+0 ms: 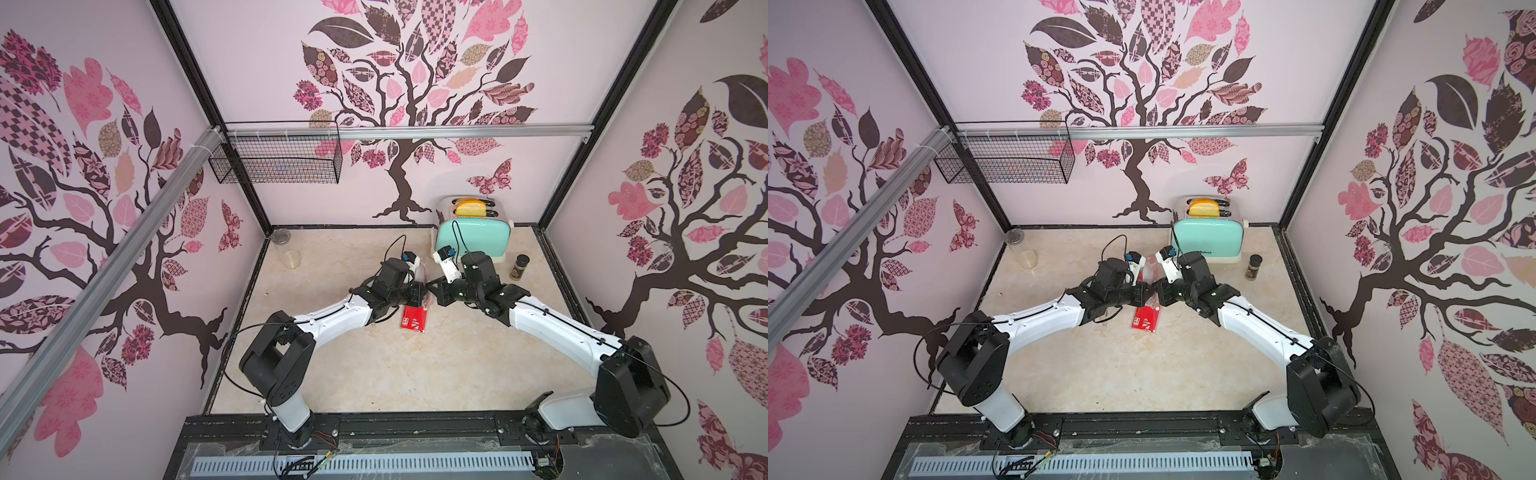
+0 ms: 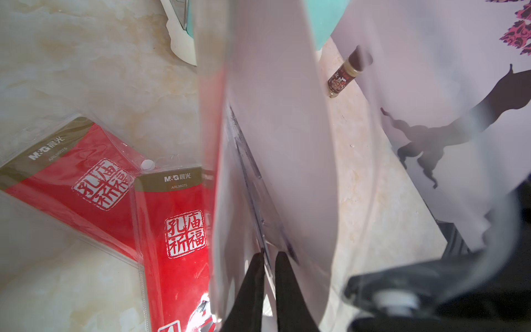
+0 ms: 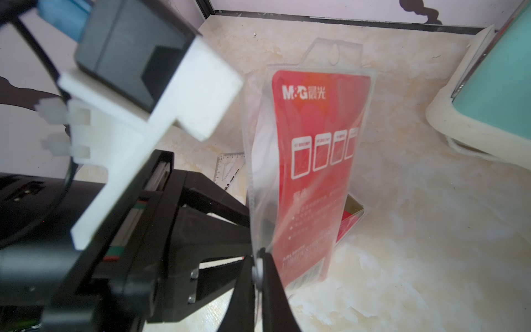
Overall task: Open the ruler set and take out the ruler
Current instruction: Take out the ruler from the ruler set bag.
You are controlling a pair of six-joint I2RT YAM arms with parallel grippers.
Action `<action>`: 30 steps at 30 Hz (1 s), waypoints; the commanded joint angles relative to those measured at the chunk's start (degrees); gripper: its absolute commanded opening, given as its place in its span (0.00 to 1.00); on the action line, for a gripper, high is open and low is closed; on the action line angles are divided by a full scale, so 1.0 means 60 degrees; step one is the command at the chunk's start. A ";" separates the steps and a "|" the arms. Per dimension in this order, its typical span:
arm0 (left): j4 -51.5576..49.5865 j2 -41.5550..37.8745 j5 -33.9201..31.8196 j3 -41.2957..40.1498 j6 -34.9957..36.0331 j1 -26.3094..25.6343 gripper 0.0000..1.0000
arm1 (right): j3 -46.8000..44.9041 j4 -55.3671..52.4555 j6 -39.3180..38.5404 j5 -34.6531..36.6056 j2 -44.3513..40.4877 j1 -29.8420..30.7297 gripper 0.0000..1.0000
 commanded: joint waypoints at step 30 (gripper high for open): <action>-0.0431 -0.1388 -0.0372 0.0011 0.0242 -0.0052 0.00 | -0.0305 0.0271 -0.0104 0.1242 0.0228 0.0056 0.00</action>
